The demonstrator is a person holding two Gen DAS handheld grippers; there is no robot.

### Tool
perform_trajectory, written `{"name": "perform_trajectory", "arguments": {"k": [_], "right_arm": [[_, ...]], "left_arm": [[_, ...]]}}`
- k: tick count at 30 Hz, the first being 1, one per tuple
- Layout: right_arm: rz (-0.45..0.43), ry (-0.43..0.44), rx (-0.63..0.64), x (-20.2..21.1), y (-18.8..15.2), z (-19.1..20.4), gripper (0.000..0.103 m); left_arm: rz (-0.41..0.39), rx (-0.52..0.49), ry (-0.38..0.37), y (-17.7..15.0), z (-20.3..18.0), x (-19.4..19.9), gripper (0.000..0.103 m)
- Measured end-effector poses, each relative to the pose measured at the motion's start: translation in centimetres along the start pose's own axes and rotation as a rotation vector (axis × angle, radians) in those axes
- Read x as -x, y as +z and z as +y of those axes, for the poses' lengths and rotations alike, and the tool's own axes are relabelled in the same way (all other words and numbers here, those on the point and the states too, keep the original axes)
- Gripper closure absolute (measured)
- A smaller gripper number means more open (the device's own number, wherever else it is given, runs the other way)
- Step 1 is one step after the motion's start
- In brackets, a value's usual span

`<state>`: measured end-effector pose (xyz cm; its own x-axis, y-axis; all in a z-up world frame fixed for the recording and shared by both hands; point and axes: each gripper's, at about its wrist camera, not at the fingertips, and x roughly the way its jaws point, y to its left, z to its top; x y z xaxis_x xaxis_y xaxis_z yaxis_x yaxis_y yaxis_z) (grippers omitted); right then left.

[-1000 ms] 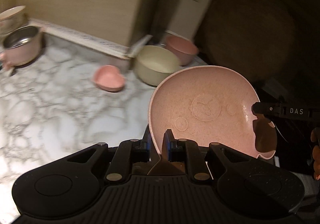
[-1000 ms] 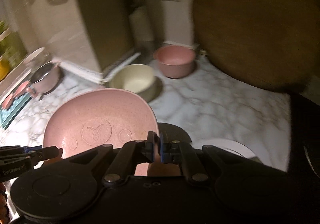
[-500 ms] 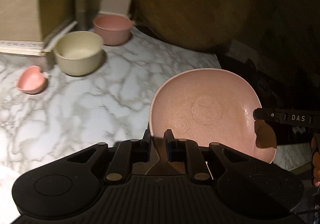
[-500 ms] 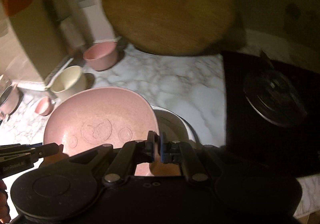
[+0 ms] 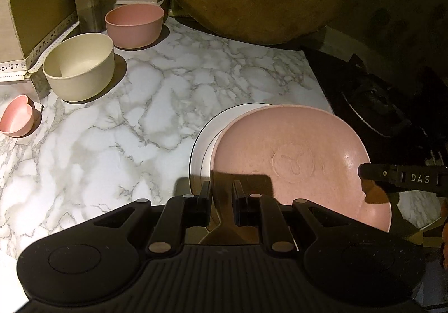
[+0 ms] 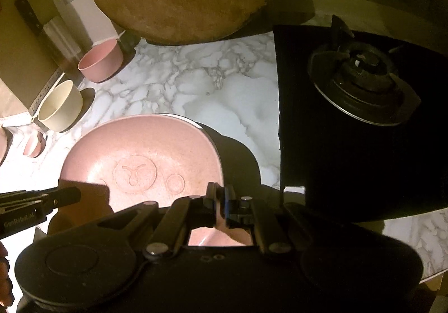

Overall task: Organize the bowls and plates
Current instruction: 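Carry the pink bear-shaped plate with both grippers and lower it onto the white plates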

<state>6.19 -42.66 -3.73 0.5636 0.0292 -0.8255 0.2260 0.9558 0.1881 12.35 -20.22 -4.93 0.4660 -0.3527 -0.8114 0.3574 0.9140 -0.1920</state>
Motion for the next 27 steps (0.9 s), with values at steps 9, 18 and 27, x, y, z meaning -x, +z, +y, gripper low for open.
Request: {"name": "perform_trajectory", "arguments": {"k": [9, 18, 27], "right_arm": [[0.051, 0.021, 0.023, -1.5, 0.5, -0.2, 0.098], [0.07, 0.012, 0.046, -2.0, 0.7, 0.0, 0.098], [0.061, 0.008, 0.048, -1.9, 0.6, 0.1, 0.086]], "left_arm": [[0.026, 0.021, 0.024, 0.4, 0.4, -1.0, 0.089], [0.045, 0.018, 0.033, 0.3, 0.3, -1.5, 0.089], [0.035, 0.009, 0.041, 0.2, 0.2, -1.1, 0.089]]}}
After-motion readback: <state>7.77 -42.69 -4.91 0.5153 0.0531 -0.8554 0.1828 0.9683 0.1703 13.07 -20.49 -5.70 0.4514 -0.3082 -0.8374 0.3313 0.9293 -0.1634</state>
